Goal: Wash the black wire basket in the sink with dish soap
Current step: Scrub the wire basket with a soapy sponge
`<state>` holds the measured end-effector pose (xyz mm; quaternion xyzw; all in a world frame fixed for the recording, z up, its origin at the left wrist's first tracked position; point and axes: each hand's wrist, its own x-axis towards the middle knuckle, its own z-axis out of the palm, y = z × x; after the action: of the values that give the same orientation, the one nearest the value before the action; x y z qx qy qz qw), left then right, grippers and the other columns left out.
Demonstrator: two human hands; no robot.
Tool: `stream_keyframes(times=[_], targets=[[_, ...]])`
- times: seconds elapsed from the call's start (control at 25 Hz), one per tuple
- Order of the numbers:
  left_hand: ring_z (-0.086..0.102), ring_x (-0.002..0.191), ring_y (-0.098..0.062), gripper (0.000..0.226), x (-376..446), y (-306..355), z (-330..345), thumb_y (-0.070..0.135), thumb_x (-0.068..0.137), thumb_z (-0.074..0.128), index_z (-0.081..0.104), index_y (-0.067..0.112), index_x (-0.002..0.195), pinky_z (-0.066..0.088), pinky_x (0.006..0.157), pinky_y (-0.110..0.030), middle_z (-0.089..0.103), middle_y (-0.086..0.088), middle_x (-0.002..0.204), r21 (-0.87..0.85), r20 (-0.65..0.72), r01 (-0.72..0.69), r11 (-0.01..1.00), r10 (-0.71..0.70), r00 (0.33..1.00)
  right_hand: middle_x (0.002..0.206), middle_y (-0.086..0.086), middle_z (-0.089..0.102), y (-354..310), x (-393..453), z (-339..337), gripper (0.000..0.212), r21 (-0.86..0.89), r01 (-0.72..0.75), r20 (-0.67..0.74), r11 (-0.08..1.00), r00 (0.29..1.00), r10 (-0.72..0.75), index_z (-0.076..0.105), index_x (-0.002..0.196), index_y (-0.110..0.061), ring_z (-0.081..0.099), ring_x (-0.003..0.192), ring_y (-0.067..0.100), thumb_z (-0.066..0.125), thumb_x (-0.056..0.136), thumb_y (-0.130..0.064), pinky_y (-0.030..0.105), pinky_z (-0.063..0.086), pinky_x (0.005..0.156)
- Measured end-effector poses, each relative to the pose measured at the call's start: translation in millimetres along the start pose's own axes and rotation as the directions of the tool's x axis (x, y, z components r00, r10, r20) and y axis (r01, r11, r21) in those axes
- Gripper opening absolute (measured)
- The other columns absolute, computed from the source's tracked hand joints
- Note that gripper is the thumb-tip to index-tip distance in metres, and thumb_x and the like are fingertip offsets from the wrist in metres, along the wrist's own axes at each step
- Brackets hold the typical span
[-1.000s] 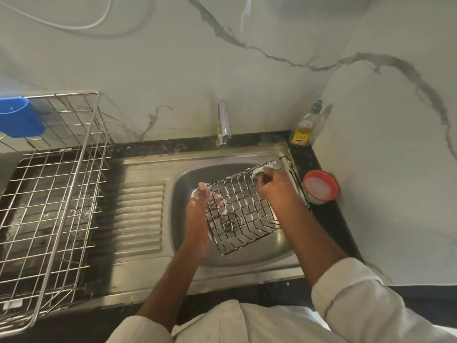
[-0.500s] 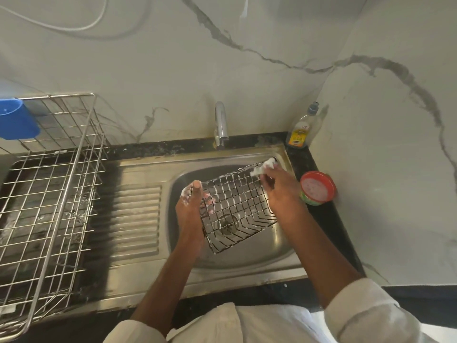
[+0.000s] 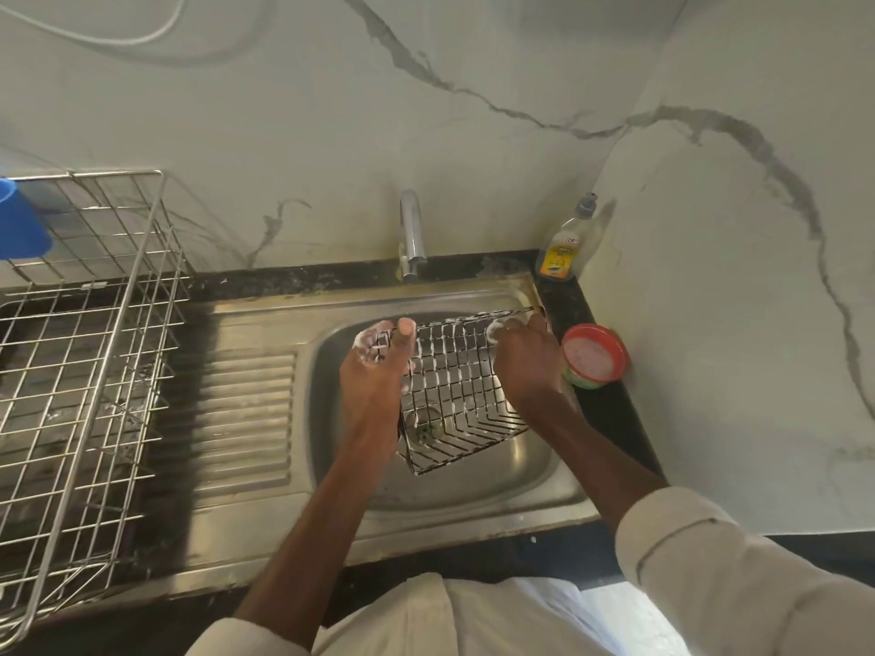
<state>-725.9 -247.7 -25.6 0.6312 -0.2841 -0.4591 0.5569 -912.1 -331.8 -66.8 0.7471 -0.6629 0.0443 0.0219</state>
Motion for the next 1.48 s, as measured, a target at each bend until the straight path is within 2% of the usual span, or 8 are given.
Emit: stream_keyframes(times=[0.16,0.36,0.76,0.96,1.16,1.24,1.36,1.48], targets=[[0.072,0.116,-0.020,0.102,5,0,-9,0.093,0.061,0.073,0.064,0.029,0.140,0.058,0.103,-0.054,0.074,0.003,0.127,0.093,-0.024,-0.084,0.992,0.087,0.996,0.123,0.009,0.068,2,-9,-11,0.030,-0.060,0.125,0.268,0.990,0.958,-0.105,0.074,0.116,-0.019,0.061,0.119,0.027,0.066,0.089,-0.008,0.037,0.054,0.084],[0.075,0.107,-0.016,0.104,14,15,-14,0.092,0.062,0.072,0.063,0.028,0.143,0.064,0.093,-0.050,0.074,-0.001,0.125,0.109,0.039,-0.158,0.981,0.155,0.987,0.141,-0.001,0.061,5,-8,-20,0.043,0.006,0.122,0.100,0.992,0.987,-0.122,0.074,0.123,-0.027,0.059,0.123,0.025,0.064,0.089,-0.003,0.038,0.054,0.085],[0.061,0.134,-0.014,0.079,25,20,-21,0.087,0.073,0.072,0.068,0.037,0.135,0.047,0.115,-0.049,0.067,0.008,0.143,0.226,0.113,-0.337,0.914,0.319,0.941,0.116,0.005,0.073,12,-19,-23,0.025,-0.024,0.337,0.524,0.941,0.806,-0.275,0.076,0.112,-0.019,0.068,0.112,0.027,0.068,0.090,-0.010,0.039,0.057,0.091],[0.067,0.128,-0.024,0.068,30,12,-29,0.079,0.079,0.076,0.068,0.040,0.135,0.054,0.103,-0.066,0.070,0.009,0.137,0.153,0.165,-0.368,0.917,0.344,0.925,0.112,0.001,0.073,10,-17,-23,0.029,0.211,0.164,0.290,0.963,0.931,-0.222,0.080,0.110,-0.026,0.070,0.105,0.022,0.073,0.085,-0.012,0.037,0.058,0.086],[0.062,0.132,-0.008,0.081,28,21,-33,0.078,0.079,0.075,0.068,0.024,0.139,0.048,0.112,-0.062,0.072,0.010,0.133,0.126,0.230,-0.460,0.879,0.425,0.876,0.113,0.005,0.073,-1,-41,-10,0.033,0.181,0.155,0.403,0.971,0.889,-0.217,0.078,0.116,-0.024,0.069,0.110,0.028,0.069,0.087,-0.010,0.030,0.052,0.085],[0.064,0.133,-0.019,0.080,32,16,-37,0.076,0.079,0.076,0.068,0.024,0.139,0.047,0.111,-0.067,0.070,0.011,0.138,0.109,0.242,-0.449,0.887,0.415,0.877,0.116,0.003,0.073,3,-42,-21,0.023,0.201,0.119,0.459,0.972,0.865,-0.201,0.079,0.111,-0.023,0.070,0.109,0.025,0.073,0.089,-0.018,0.032,0.054,0.090],[0.068,0.126,-0.036,0.070,32,10,-34,0.070,0.083,0.078,0.068,0.029,0.138,0.047,0.107,-0.074,0.069,0.012,0.141,0.078,0.261,-0.428,0.900,0.396,0.880,0.101,0.001,0.078,-16,-30,-28,0.012,0.378,0.023,0.335,0.926,0.929,-0.159,0.080,0.085,-0.027,0.072,0.095,0.018,0.072,0.094,-0.025,0.028,0.051,0.080],[0.067,0.128,-0.031,0.068,32,13,-29,0.069,0.083,0.078,0.069,0.027,0.136,0.047,0.107,-0.072,0.071,0.010,0.138,0.062,0.236,-0.433,0.899,0.408,0.882,0.102,0.003,0.080,-35,-37,-27,0.016,0.399,0.141,0.305,0.906,0.912,-0.276,0.083,0.101,-0.021,0.074,0.096,0.019,0.073,0.092,-0.013,0.022,0.047,0.075]])
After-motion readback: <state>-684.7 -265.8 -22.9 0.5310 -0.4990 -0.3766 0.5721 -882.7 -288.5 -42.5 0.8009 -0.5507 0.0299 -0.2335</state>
